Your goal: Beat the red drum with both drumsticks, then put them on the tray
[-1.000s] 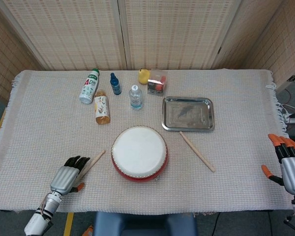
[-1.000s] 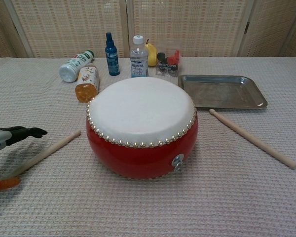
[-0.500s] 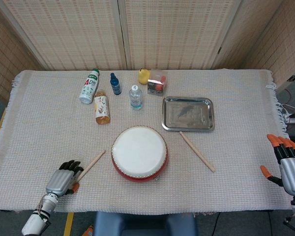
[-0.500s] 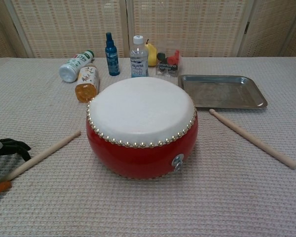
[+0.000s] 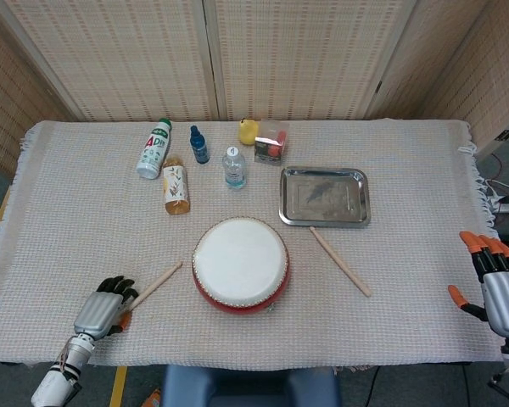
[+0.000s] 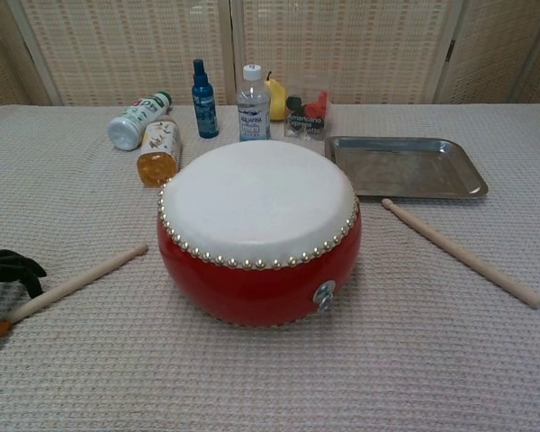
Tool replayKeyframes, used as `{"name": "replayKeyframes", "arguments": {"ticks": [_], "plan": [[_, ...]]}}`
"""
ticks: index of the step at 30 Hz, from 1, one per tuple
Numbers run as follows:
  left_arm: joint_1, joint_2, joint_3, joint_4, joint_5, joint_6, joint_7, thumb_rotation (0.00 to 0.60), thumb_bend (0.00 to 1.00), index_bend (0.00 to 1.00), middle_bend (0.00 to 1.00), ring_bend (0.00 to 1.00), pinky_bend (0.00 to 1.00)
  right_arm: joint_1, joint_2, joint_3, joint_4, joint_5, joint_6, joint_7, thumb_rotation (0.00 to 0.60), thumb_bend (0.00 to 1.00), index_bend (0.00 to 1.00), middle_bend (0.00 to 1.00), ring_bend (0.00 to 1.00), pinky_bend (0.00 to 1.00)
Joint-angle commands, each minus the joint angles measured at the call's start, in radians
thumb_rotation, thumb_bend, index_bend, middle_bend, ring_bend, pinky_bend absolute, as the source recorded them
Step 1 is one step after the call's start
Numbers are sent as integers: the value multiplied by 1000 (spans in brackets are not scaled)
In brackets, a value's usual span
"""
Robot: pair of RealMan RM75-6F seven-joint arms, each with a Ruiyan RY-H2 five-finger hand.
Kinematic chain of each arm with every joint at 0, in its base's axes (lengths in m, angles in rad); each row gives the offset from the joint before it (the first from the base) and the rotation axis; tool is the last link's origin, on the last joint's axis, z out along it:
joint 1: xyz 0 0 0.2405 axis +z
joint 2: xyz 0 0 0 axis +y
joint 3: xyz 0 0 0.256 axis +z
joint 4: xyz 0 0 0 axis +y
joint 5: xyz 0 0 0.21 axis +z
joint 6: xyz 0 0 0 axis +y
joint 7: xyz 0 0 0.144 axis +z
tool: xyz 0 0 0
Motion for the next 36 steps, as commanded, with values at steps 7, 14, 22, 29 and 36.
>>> {"name": "replayKeyframes", "arguments": {"ticks": [7, 14, 22, 29, 36], "plan": [[27, 14, 50, 58, 96, 53, -19, 600, 497, 542, 210, 65, 100, 3, -1, -1, -5, -3, -2, -3, 600, 193, 49, 107, 22, 134], [31, 10, 74, 82, 164, 74, -36, 600, 497, 439, 199, 65, 100, 1, -3, -4, -13, -12, 5, -4, 600, 193, 48, 107, 22, 134], [27, 4, 76, 96, 188, 75, 0, 600, 496, 415, 192, 65, 100, -9, 4, -7, -26, -17, 21, -8, 600, 192, 49, 107, 22, 134], [58, -3, 54, 60, 216, 171, 2, 600, 478, 277, 167, 65, 101, -15, 1, -10, -25, -18, 26, -5, 600, 192, 48, 107, 22, 134], [55, -9, 67, 31, 209, 133, 36, 600, 472, 265, 155, 65, 101, -12, 5, -7, -21, -12, 18, 4, 600, 193, 48, 107, 22, 134]]}}
